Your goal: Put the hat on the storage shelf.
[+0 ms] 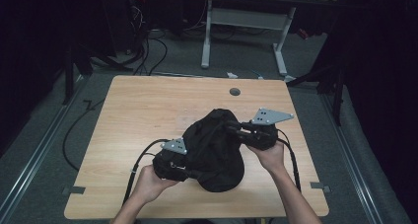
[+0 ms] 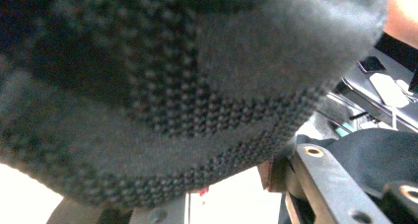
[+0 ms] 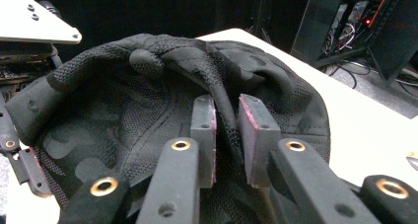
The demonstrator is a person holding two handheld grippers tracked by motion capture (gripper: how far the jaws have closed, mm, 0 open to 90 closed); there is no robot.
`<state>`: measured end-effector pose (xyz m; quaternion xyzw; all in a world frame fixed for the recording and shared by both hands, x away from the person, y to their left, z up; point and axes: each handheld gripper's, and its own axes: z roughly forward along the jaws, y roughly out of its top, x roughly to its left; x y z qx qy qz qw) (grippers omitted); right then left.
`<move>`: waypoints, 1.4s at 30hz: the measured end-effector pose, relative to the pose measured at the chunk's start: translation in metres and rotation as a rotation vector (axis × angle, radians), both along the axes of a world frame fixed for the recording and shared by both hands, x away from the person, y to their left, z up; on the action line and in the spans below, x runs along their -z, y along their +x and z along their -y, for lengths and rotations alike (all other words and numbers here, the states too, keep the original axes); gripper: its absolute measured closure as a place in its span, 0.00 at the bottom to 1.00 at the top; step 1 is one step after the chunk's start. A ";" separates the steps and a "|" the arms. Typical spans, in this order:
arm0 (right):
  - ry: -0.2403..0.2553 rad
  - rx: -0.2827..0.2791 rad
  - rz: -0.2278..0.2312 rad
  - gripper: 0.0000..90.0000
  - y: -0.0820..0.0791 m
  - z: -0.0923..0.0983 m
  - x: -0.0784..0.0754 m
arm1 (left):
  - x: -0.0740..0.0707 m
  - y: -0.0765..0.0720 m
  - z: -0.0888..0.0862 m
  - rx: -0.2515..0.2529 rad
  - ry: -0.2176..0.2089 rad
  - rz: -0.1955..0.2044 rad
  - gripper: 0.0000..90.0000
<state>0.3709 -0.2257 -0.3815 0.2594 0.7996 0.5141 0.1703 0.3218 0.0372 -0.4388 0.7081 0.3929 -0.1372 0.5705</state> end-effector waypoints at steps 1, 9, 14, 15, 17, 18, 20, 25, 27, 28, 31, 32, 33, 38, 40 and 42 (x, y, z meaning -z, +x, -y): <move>0.014 0.005 -0.002 0.81 0.000 0.001 -0.001 | -0.001 -0.001 -0.002 -0.006 -0.011 0.010 0.79; 0.024 0.049 -0.007 0.62 -0.001 0.006 -0.002 | -0.004 -0.002 -0.010 -0.036 -0.051 0.029 0.80; -0.009 0.067 -0.025 0.53 -0.005 0.012 0.003 | -0.005 -0.001 -0.016 -0.067 -0.070 0.038 0.80; -0.015 0.071 -0.025 0.53 -0.005 0.014 0.004 | -0.006 0.000 -0.018 -0.074 -0.070 0.041 0.80; -0.025 0.078 -0.032 0.52 -0.006 0.016 0.004 | -0.006 0.000 -0.019 -0.082 -0.073 0.046 0.80; -0.031 0.095 -0.033 0.52 -0.008 0.021 0.008 | -0.006 0.000 -0.022 -0.098 -0.081 0.048 0.80; -0.031 0.119 -0.060 0.52 -0.008 0.026 0.016 | -0.007 0.001 -0.024 -0.112 -0.090 0.053 0.80; -0.069 0.195 -0.093 0.54 -0.009 0.032 0.036 | -0.009 0.002 -0.030 -0.137 -0.101 0.071 0.80; -0.081 0.221 -0.112 0.54 -0.010 0.035 0.044 | -0.010 0.002 -0.031 -0.147 -0.101 0.072 0.80; -0.081 0.221 -0.112 0.54 -0.010 0.035 0.044 | -0.010 0.003 -0.032 -0.156 -0.104 0.076 0.80; -0.134 0.285 -0.151 0.54 -0.012 0.041 0.068 | -0.012 0.004 -0.037 -0.182 -0.111 0.085 0.80; -0.134 0.285 -0.151 0.54 -0.012 0.041 0.068 | -0.012 0.004 -0.037 -0.182 -0.111 0.085 0.80; -0.145 0.303 -0.184 0.53 -0.014 0.044 0.081 | -0.013 0.005 -0.039 -0.188 -0.111 0.089 0.80; -0.172 0.332 -0.219 0.51 -0.019 0.050 0.104 | -0.018 0.008 -0.047 -0.220 -0.115 0.105 0.80; -0.182 0.363 -0.239 0.50 -0.022 0.054 0.116 | -0.021 0.010 -0.052 -0.239 -0.122 0.113 0.80; -0.195 0.392 -0.243 0.49 -0.023 0.057 0.124 | -0.023 0.011 -0.054 -0.253 -0.127 0.117 0.80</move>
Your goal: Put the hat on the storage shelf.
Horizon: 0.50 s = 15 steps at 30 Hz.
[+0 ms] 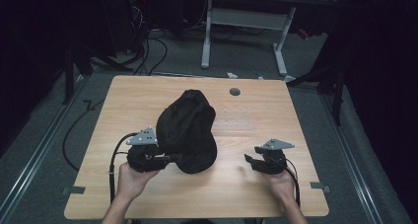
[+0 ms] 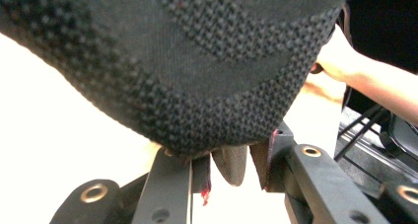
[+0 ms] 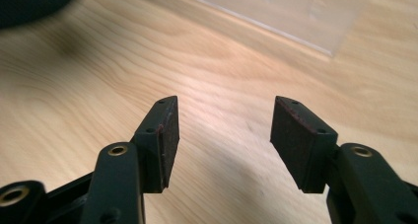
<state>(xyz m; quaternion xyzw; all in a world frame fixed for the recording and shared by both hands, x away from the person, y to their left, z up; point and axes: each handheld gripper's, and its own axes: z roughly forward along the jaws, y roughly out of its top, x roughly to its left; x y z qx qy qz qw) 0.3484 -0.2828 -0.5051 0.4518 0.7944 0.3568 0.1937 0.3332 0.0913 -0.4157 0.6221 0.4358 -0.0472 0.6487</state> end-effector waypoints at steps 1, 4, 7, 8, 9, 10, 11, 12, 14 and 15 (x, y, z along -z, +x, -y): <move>0.000 0.000 0.000 0.49 0.000 0.000 0.000 | 0.000 0.000 0.000 0.000 0.000 0.000 0.80; -0.005 0.053 0.023 0.48 -0.002 0.004 0.008 | -0.002 0.001 -0.004 -0.021 -0.009 0.013 0.80; -0.030 0.108 0.036 0.47 -0.004 0.008 0.015 | -0.004 0.003 -0.007 -0.038 -0.012 0.018 0.80; -0.041 0.116 0.040 0.47 -0.004 0.009 0.017 | -0.004 0.003 -0.008 -0.043 -0.013 0.022 0.80; -0.060 0.131 0.030 0.46 -0.004 0.009 0.023 | -0.006 0.004 -0.010 -0.047 -0.014 0.022 0.80; -0.065 0.133 0.025 0.46 -0.004 0.009 0.025 | -0.007 0.005 -0.011 -0.049 -0.017 0.023 0.80; -0.059 0.133 0.017 0.45 -0.004 0.010 0.025 | -0.008 0.005 -0.011 -0.053 -0.016 0.026 0.80; -0.057 0.135 0.013 0.45 -0.004 0.010 0.025 | -0.008 0.006 -0.011 -0.056 -0.012 0.029 0.80; -0.055 0.136 0.010 0.44 -0.003 0.010 0.025 | -0.009 0.006 -0.011 -0.060 -0.010 0.032 0.80; -0.044 0.133 0.001 0.43 -0.002 0.011 0.025 | -0.010 0.007 -0.012 -0.064 -0.007 0.035 0.80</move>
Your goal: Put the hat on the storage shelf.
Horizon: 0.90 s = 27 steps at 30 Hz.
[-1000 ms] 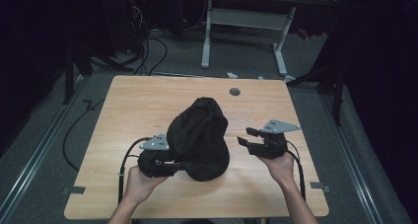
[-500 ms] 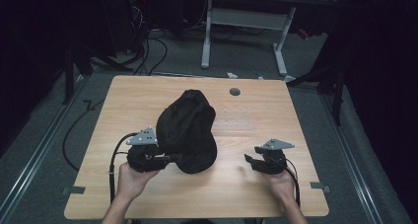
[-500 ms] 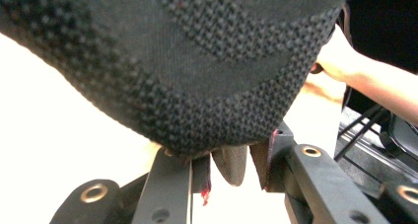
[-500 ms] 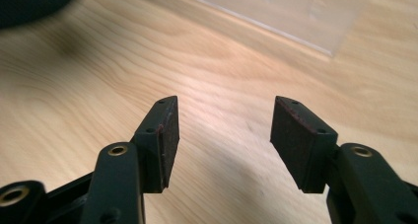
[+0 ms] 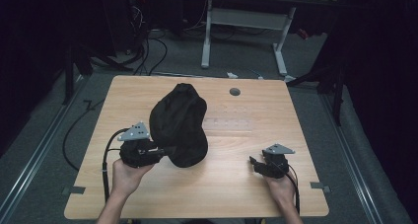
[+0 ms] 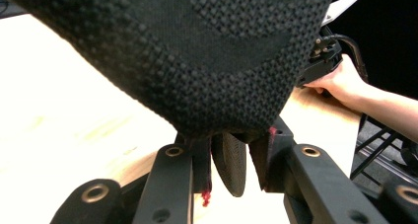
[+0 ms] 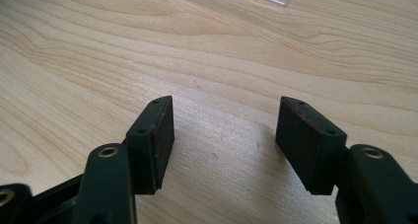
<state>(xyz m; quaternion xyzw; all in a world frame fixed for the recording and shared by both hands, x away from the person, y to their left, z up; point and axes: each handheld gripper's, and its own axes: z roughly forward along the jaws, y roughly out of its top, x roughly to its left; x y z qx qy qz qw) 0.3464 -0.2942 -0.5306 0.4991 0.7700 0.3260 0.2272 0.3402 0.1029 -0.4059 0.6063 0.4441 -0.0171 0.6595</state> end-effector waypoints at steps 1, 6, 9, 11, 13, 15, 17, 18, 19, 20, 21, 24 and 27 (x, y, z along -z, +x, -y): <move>0.000 0.000 0.000 0.43 0.000 0.000 0.000 | 0.000 0.000 0.000 -0.003 0.001 0.003 0.80; 0.005 -0.003 -0.008 0.40 0.000 0.000 0.000 | -0.004 0.003 -0.004 -0.032 -0.006 0.020 0.80; 0.004 -0.004 -0.007 0.40 0.000 0.000 0.000 | -0.007 0.004 -0.007 -0.049 -0.005 0.032 0.80; 0.004 -0.004 -0.008 0.40 0.000 0.000 0.000 | -0.009 0.005 -0.009 -0.056 -0.004 0.038 0.80; 0.004 -0.004 -0.008 0.40 0.000 0.000 0.000 | -0.012 0.006 -0.011 -0.067 -0.007 0.045 0.80; 0.004 -0.005 -0.008 0.40 0.000 0.000 0.000 | -0.014 0.008 -0.013 -0.076 -0.010 0.051 0.80; 0.004 -0.004 -0.008 0.40 0.000 0.000 0.000 | -0.015 0.009 -0.013 -0.081 -0.010 0.055 0.80; 0.004 -0.004 -0.009 0.40 0.000 0.000 0.000 | -0.017 0.011 -0.014 -0.090 -0.008 0.060 0.80; 0.004 -0.003 -0.009 0.40 0.000 0.000 0.000 | -0.017 0.012 -0.015 -0.093 -0.004 0.066 0.80; 0.004 -0.005 -0.008 0.40 0.000 0.000 0.000 | -0.018 0.013 -0.015 -0.097 -0.005 0.067 0.80; 0.004 -0.005 -0.008 0.40 0.000 0.000 0.000 | -0.018 0.013 -0.015 -0.097 -0.005 0.067 0.80; 0.004 -0.005 -0.008 0.40 0.000 0.000 0.000 | -0.020 0.017 -0.015 -0.114 0.001 0.086 0.80; 0.004 -0.005 -0.008 0.40 0.000 0.000 0.000 | -0.021 0.020 -0.015 -0.129 0.009 0.100 0.80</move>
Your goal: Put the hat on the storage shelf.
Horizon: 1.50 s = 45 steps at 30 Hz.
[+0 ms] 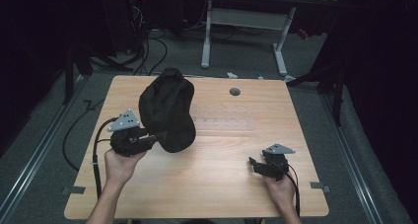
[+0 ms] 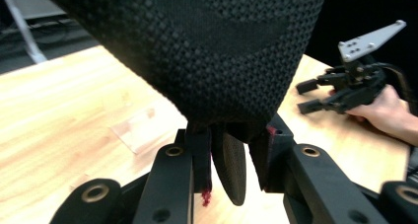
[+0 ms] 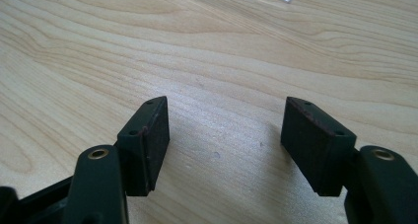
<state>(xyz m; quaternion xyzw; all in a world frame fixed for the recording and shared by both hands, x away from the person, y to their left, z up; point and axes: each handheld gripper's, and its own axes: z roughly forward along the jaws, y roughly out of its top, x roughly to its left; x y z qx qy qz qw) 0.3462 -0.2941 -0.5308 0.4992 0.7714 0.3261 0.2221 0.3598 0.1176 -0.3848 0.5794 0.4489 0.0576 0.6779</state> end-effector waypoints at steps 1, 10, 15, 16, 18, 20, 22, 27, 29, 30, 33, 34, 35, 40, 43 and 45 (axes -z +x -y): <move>0.000 -0.001 0.000 0.39 0.000 0.000 0.000 | -0.002 0.002 0.000 -0.009 0.000 0.007 0.80; 0.000 -0.001 0.000 0.39 0.000 0.000 0.000 | -0.008 0.012 0.003 -0.030 0.022 0.041 0.80; -0.001 -0.001 0.000 0.39 0.000 0.000 0.000 | -0.010 0.021 0.006 -0.048 0.046 0.054 0.80; -0.001 -0.001 0.000 0.39 0.000 0.000 0.000 | -0.011 0.023 0.006 -0.052 0.047 0.054 0.80; -0.001 -0.001 0.000 0.39 0.000 0.000 0.000 | -0.012 0.029 0.007 -0.062 0.048 0.055 0.80; -0.001 -0.001 0.000 0.39 0.000 0.000 0.000 | -0.013 0.035 0.008 -0.066 0.048 0.051 0.80; -0.002 -0.001 0.001 0.39 0.000 0.000 0.000 | -0.014 0.040 0.010 -0.077 0.054 0.055 0.80; -0.003 0.000 0.002 0.39 -0.001 0.000 0.000 | -0.015 0.048 0.014 -0.090 0.064 0.071 0.80; -0.003 0.001 0.002 0.39 -0.001 0.000 0.000 | -0.015 0.051 0.016 -0.093 0.076 0.073 0.80; -0.003 0.002 0.002 0.39 -0.001 0.000 0.000 | -0.015 0.055 0.018 -0.098 0.085 0.078 0.80; -0.003 0.002 0.002 0.39 -0.001 0.000 0.000 | -0.015 0.059 0.020 -0.103 0.089 0.080 0.80; -0.002 0.003 0.002 0.39 -0.001 0.000 0.000 | -0.015 0.061 0.021 -0.104 0.091 0.080 0.80; -0.003 0.003 0.001 0.39 -0.001 0.000 0.000 | -0.014 0.063 0.022 -0.105 0.099 0.083 0.80; -0.003 0.002 0.002 0.39 -0.001 0.000 0.000 | -0.012 0.073 0.025 -0.112 0.110 0.091 0.80; -0.004 0.001 0.001 0.39 -0.001 0.000 0.000 | -0.011 0.077 0.029 -0.115 0.117 0.100 0.80; -0.003 0.002 0.001 0.39 -0.001 0.000 0.000 | -0.009 0.080 0.031 -0.117 0.124 0.101 0.80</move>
